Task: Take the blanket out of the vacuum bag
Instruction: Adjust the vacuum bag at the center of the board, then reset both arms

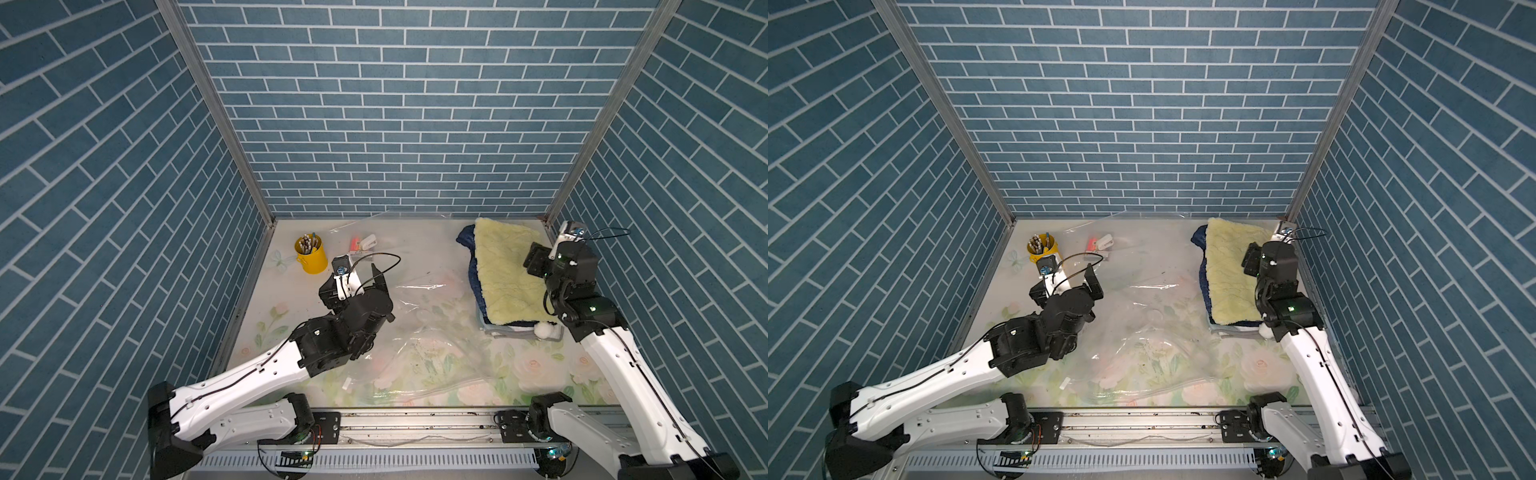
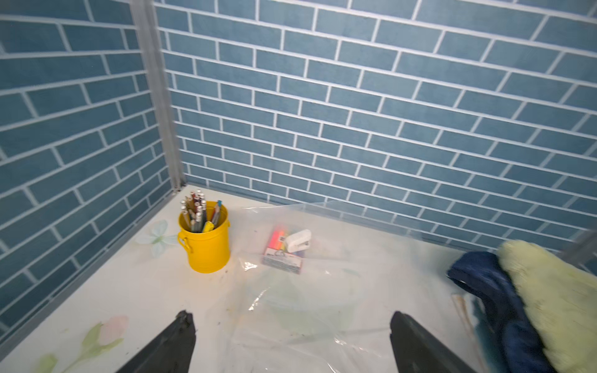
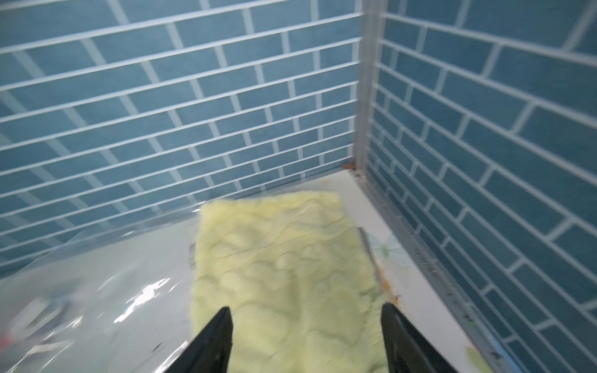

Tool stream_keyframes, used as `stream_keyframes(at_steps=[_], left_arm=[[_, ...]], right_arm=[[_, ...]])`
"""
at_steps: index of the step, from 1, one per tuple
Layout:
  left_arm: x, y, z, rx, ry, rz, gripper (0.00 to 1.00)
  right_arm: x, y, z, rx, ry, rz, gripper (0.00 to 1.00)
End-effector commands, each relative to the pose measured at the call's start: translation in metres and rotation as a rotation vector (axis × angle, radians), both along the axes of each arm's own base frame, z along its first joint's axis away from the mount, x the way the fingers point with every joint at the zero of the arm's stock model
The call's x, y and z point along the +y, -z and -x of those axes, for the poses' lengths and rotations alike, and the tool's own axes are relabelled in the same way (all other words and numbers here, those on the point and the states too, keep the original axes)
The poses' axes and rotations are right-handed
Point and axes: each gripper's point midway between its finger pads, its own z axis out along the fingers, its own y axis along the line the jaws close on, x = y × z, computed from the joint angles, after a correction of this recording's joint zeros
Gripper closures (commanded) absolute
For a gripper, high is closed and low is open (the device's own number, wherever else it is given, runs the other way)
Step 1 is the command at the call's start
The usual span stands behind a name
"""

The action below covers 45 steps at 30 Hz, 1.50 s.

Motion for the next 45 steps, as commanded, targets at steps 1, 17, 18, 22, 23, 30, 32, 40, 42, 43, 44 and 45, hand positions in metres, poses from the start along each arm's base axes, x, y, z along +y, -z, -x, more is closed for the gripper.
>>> stream_keyframes(at_steps=[1,17,18,22,23,30,32,40,42,43,44,45], left_arm=[[0.040,-0.009,0.008,-0.094,-0.188,0.006,0.01],[0.152,0.080,-0.006,-0.166,-0.395,0.014,0.01],[0.152,0.083,-0.007,-0.161,-0.392,0.020,0.01],[0.149,0.086,-0.013,-0.144,-0.385,-0.009,0.00],[0.147,0.086,-0.014,-0.138,-0.376,-0.026,0.01],[0.146,0.095,-0.017,-0.145,-0.324,-0.051,0.00],[0.146,0.097,-0.019,-0.152,-0.302,-0.069,0.01],[0.147,0.120,-0.031,-0.108,-0.270,-0.173,0.00],[0.144,0.123,-0.035,-0.092,-0.247,-0.210,0.00],[0.141,0.124,-0.037,-0.090,-0.226,-0.225,0.00],[0.141,0.127,-0.039,-0.088,-0.217,-0.239,0.00],[0.143,0.130,-0.040,-0.080,-0.228,-0.250,0.00]], right_arm=[[-0.043,0.023,-0.024,0.045,0.085,-0.046,0.28],[-0.123,0.176,-0.046,0.088,0.151,-0.489,0.32],[-0.121,0.188,-0.045,0.110,0.152,-0.506,0.32],[-0.114,0.228,-0.036,0.161,0.158,-0.557,0.32],[-0.110,0.235,-0.037,0.176,0.143,-0.575,0.32],[-0.069,0.261,-0.055,0.271,0.000,-0.603,0.35],[-0.059,0.265,-0.055,0.287,-0.019,-0.589,0.35],[-0.045,0.263,-0.053,0.295,-0.053,-0.555,0.35],[-0.057,0.248,-0.052,0.276,-0.011,-0.494,0.33],[-0.062,0.241,-0.052,0.259,0.005,-0.466,0.33],[-0.067,0.230,-0.052,0.229,0.019,-0.438,0.33],[-0.070,0.219,-0.051,0.191,0.023,-0.411,0.32]])
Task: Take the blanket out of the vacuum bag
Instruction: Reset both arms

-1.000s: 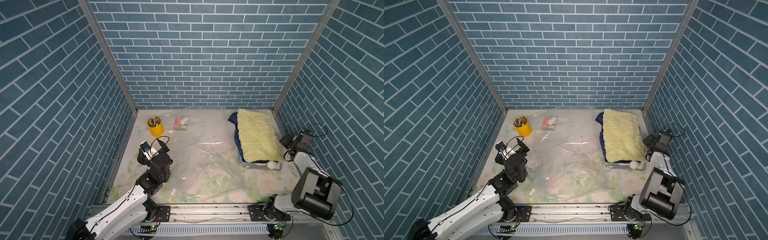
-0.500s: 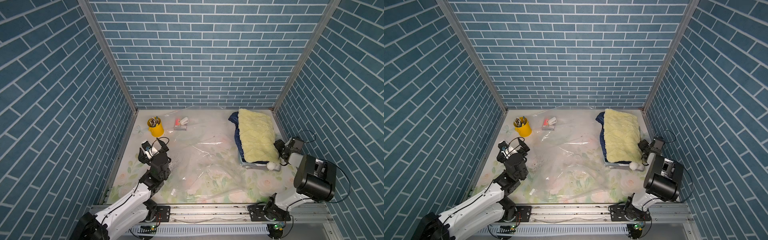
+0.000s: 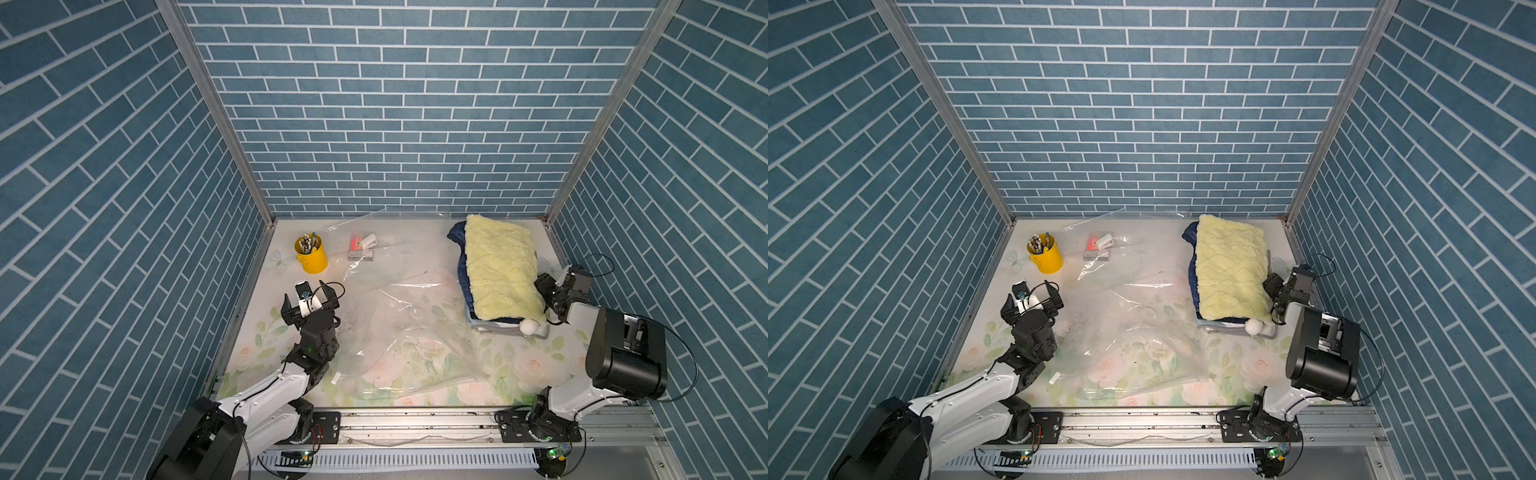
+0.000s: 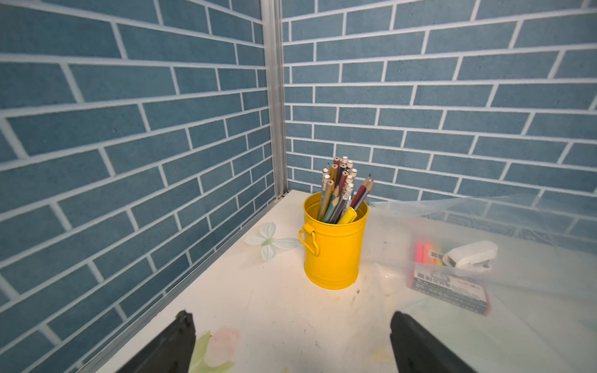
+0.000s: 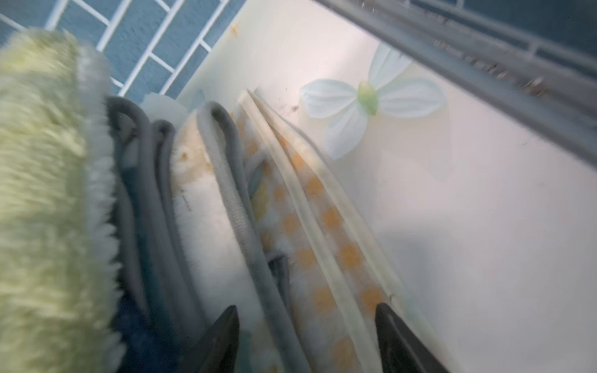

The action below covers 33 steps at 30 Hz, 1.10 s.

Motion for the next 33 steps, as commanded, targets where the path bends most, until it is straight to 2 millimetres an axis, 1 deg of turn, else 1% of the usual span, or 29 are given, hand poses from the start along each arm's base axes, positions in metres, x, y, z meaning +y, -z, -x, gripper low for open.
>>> stream_keyframes(at_steps=[1,3,4,5,6,7,8,9,10,12,13,15,16,17,19,21,23,24,25,26,27,29,30,31,33], left_arm=[[0.002,0.002,-0.006,0.002,0.010,-0.046,0.00],[0.004,0.011,-0.008,0.022,0.018,-0.060,0.00],[0.006,0.015,-0.007,0.012,0.019,-0.053,0.00],[0.009,0.018,-0.006,-0.005,0.020,-0.039,0.01],[0.010,0.021,-0.004,-0.009,0.025,-0.038,0.00],[0.009,0.022,-0.004,-0.009,0.035,-0.044,0.00],[0.009,0.023,-0.004,-0.015,0.045,-0.046,0.01],[0.008,0.023,-0.006,-0.005,0.047,-0.051,0.01],[0.007,0.023,-0.008,-0.009,0.068,-0.054,0.00],[0.007,0.021,-0.012,-0.022,0.083,-0.052,0.00],[0.010,0.020,-0.016,-0.033,0.080,-0.039,0.01],[0.010,0.023,-0.027,-0.026,0.115,-0.016,0.00],[0.009,0.025,-0.034,-0.001,0.117,-0.013,0.00],[0.008,0.027,-0.038,0.012,0.130,-0.014,0.00],[0.007,0.028,-0.043,0.022,0.155,-0.010,0.00],[0.009,0.028,-0.043,0.021,0.164,0.000,0.00],[0.010,0.028,-0.042,0.013,0.175,0.009,0.01],[0.009,0.026,-0.041,0.008,0.184,0.004,0.00],[0.006,0.027,-0.040,0.017,0.207,-0.002,0.00],[0.001,0.029,-0.040,0.041,0.233,-0.009,0.00],[0.002,0.029,-0.035,0.036,0.234,-0.009,0.01],[0.012,0.022,-0.020,-0.030,0.191,0.000,0.00],[0.013,0.022,-0.015,-0.038,0.192,0.002,0.00],[0.014,0.021,-0.012,-0.047,0.189,0.003,0.00],[0.022,0.020,-0.008,-0.059,0.146,0.001,0.01]], right_arm=[[-0.007,-0.033,0.007,-0.072,0.008,0.138,0.32],[-0.010,-0.058,0.012,-0.175,0.037,0.206,0.32],[-0.010,-0.067,0.014,-0.215,0.043,0.236,0.33],[-0.007,-0.079,0.017,-0.258,0.042,0.284,0.36],[-0.002,-0.089,0.018,-0.287,0.033,0.344,0.30],[0.003,-0.100,0.021,-0.317,0.035,0.429,0.03],[0.006,-0.104,0.028,-0.336,0.059,0.495,0.00],[0.006,-0.111,0.035,-0.364,0.082,0.551,0.01],[0.002,-0.112,0.044,-0.382,0.116,0.609,0.01],[-0.007,-0.107,0.062,-0.400,0.193,0.649,0.01],[-0.003,-0.105,0.068,-0.440,0.180,0.659,0.01],[0.026,-0.106,0.070,-0.544,0.018,0.721,0.01],[0.036,-0.110,0.070,-0.598,-0.026,0.722,0.01],[0.047,-0.111,0.067,-0.613,-0.085,0.718,0.01],[0.061,-0.111,0.067,-0.646,-0.159,0.704,0.01],[0.067,-0.103,0.069,-0.625,-0.205,0.700,0.01],[0.074,-0.089,0.061,-0.575,-0.254,0.618,0.01],[0.081,-0.085,0.057,-0.568,-0.304,0.620,0.01],[0.082,-0.081,0.054,-0.574,-0.307,0.621,0.01],[0.080,-0.080,0.055,-0.595,-0.283,0.609,0.01],[0.078,-0.080,0.059,-0.613,-0.266,0.624,0.01],[0.066,-0.080,0.069,-0.635,-0.181,0.650,0.01],[0.064,-0.078,0.071,-0.636,-0.160,0.649,0.01],[0.062,-0.077,0.073,-0.648,-0.144,0.645,0.01],[0.066,-0.072,0.073,-0.664,-0.164,0.644,0.00]])
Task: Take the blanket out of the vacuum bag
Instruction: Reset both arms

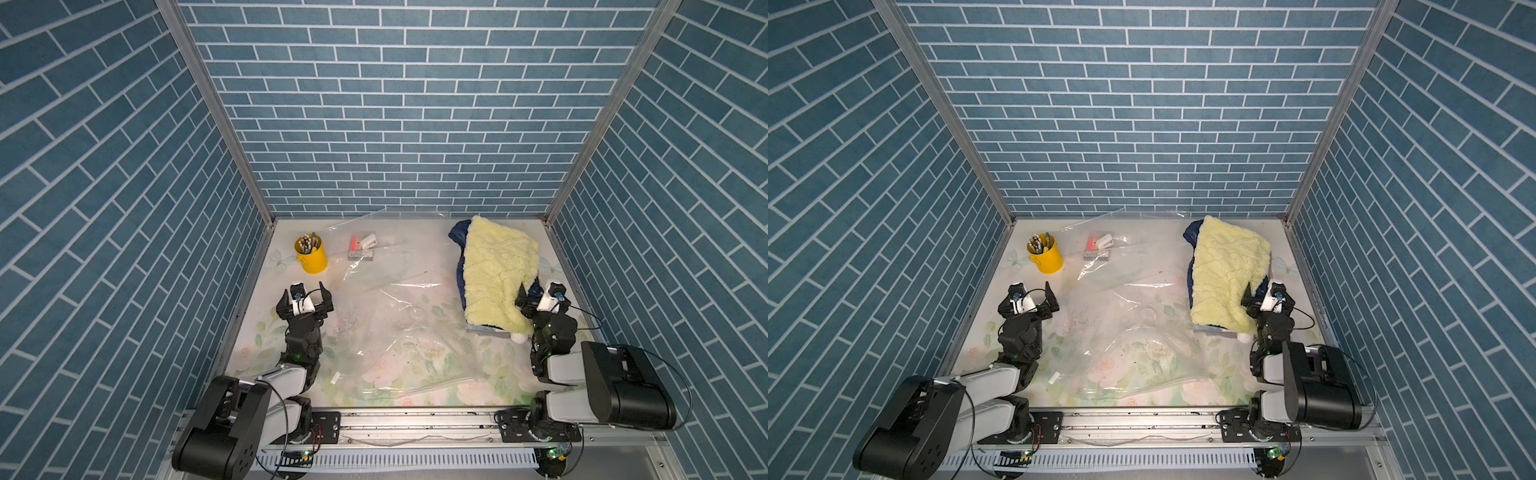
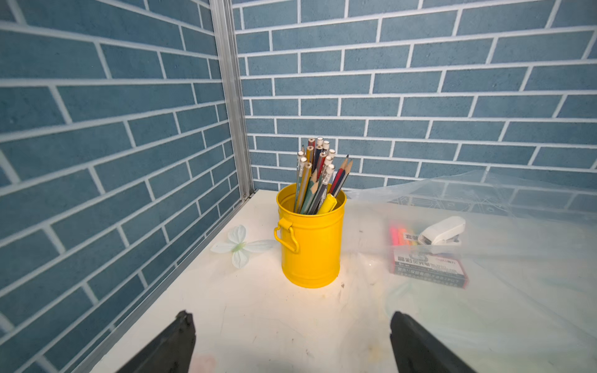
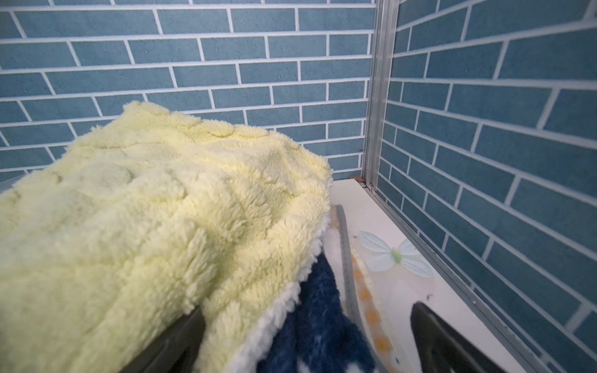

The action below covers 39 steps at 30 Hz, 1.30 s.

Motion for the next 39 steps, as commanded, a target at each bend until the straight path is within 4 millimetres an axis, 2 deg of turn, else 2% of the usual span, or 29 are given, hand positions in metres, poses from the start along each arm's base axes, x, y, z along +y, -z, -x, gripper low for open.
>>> stream_keyframes(at_steps=[1,5,7,9,13,14,19,23,24,27,39], left_arm=[[0.007,-0.006,0.005,-0.033,-0.031,0.000,0.00],[0.009,-0.009,0.014,-0.067,-0.027,0.000,0.00],[0.008,-0.010,0.009,-0.071,-0.017,-0.007,0.00],[-0.002,-0.008,0.002,-0.047,0.039,-0.024,0.01],[0.008,-0.013,0.000,-0.088,-0.002,-0.029,0.00],[0.007,-0.012,-0.003,-0.094,0.016,-0.019,0.01],[0.001,0.004,-0.020,-0.061,0.073,-0.022,0.00],[0.008,0.022,-0.047,0.050,0.021,-0.003,0.00],[0.010,0.021,-0.049,0.035,0.033,0.009,0.01],[0.015,0.021,-0.048,0.035,0.013,0.022,0.00],[0.014,0.022,-0.048,0.041,0.015,0.023,0.00]], right_arm=[[0.009,-0.014,0.008,-0.099,-0.036,0.027,0.01],[0.006,-0.015,0.010,-0.105,-0.016,0.025,0.01],[0.011,-0.008,-0.001,-0.056,-0.045,0.037,0.01],[0.019,-0.002,-0.012,-0.018,-0.095,0.052,0.01],[0.020,0.000,-0.017,-0.001,-0.099,0.060,0.01],[0.026,0.001,-0.017,0.002,-0.134,0.061,0.01],[0.030,0.002,-0.021,0.014,-0.158,0.068,0.01],[0.032,0.004,-0.024,0.028,-0.171,0.075,0.01],[0.032,0.005,-0.025,0.033,-0.169,0.075,0.01],[0.030,0.011,-0.034,0.073,-0.140,0.080,0.01],[0.031,0.011,-0.034,0.078,-0.100,0.108,0.01]])
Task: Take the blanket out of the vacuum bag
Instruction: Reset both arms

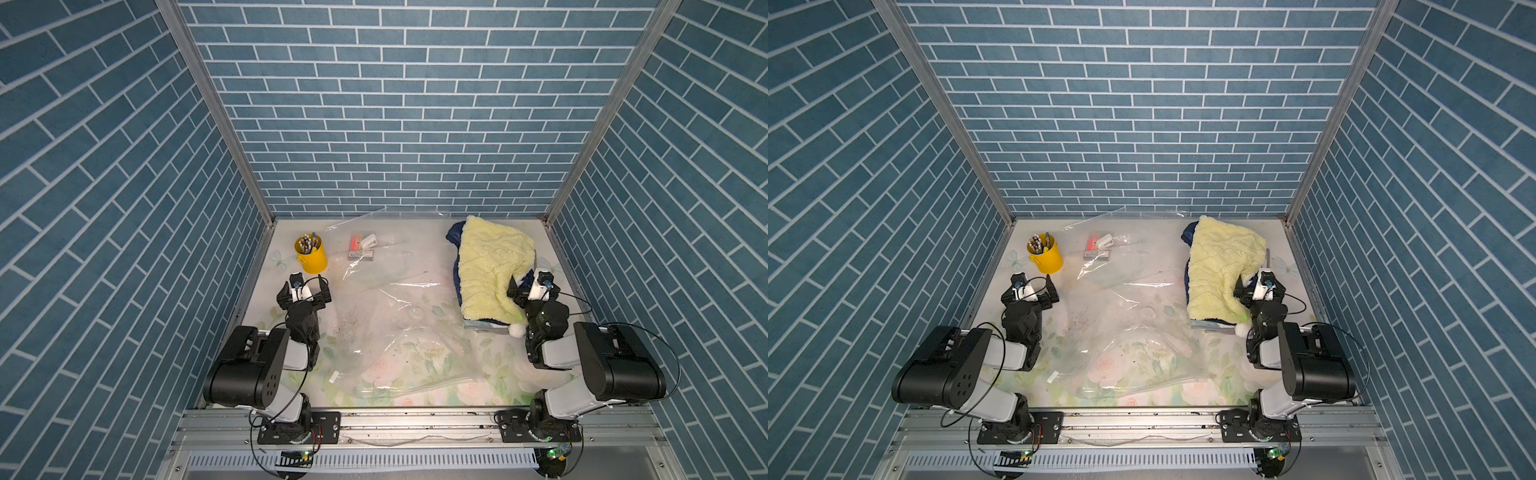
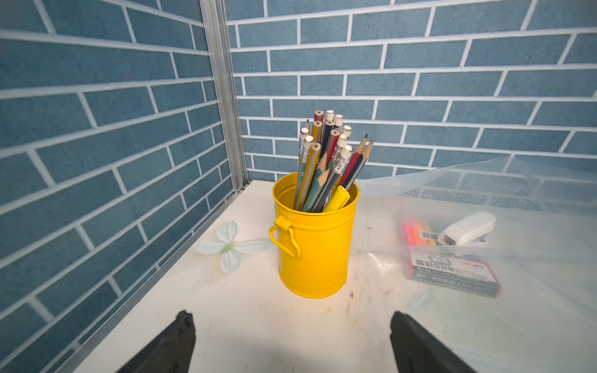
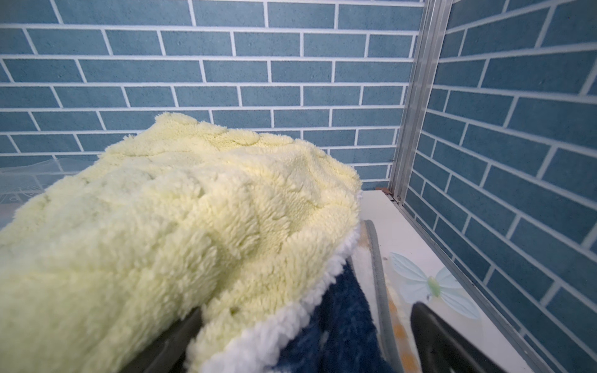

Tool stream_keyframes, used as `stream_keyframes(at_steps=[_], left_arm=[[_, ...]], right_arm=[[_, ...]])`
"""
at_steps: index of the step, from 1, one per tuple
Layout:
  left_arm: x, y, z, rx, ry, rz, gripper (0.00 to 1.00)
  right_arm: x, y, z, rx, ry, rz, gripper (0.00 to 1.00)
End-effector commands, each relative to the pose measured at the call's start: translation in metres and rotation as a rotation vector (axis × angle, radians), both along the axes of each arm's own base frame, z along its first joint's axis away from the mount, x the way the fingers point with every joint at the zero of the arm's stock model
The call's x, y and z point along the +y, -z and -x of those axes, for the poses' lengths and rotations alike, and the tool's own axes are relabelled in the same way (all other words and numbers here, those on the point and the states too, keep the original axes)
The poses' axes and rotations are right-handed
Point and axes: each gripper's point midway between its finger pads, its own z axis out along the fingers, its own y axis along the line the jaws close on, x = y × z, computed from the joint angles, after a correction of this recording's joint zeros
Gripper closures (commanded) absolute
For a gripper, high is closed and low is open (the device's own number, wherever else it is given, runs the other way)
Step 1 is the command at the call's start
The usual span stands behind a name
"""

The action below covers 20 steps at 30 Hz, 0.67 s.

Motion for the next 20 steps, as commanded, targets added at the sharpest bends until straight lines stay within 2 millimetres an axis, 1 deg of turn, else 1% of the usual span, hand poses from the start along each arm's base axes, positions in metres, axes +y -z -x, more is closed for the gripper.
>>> stream_keyframes(at_steps=[1,20], left_arm=[[0.0014,0.0014,0.0003,0.005,-0.001,0.006,0.00],[0.0010,0.0019,-0.0018,0.009,0.012,0.011,0.01]], right_arm=[[0.0064,0.0175,0.0016,0.069,-0.012,0.064,0.01],[0.0082,0.0167,0.0034,0.063,0.003,0.083,0.01]])
